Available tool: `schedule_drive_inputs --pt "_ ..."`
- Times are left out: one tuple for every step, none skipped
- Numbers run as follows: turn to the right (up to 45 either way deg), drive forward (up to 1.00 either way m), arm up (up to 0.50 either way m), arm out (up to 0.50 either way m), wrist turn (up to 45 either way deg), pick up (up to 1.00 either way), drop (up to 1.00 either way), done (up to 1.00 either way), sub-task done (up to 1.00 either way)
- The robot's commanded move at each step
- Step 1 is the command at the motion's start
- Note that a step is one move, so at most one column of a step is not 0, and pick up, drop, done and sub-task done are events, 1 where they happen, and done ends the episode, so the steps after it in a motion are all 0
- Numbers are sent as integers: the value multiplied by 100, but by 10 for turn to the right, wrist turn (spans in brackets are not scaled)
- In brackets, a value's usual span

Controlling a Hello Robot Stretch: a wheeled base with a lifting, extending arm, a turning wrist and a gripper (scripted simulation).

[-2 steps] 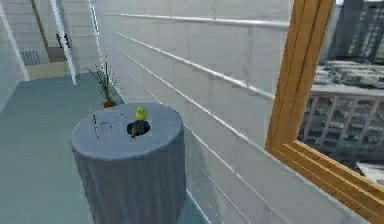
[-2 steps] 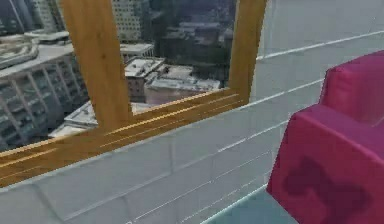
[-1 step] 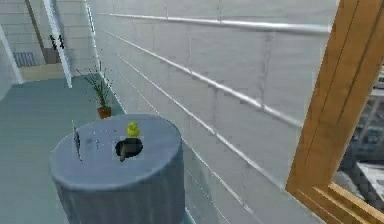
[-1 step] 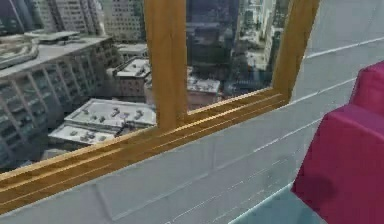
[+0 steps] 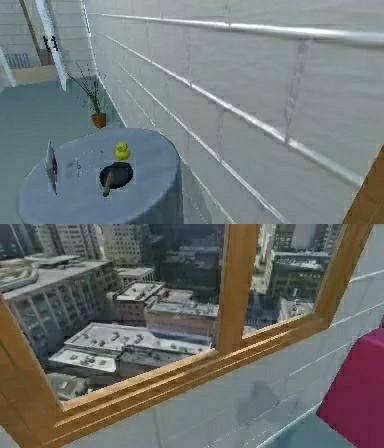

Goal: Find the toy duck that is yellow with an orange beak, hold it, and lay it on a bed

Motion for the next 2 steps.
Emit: schedule_drive_inputs --pt "-450 0 0 0 0 0 0 0 0" --pt "-450 0 0 0 0 0 0 0 0"
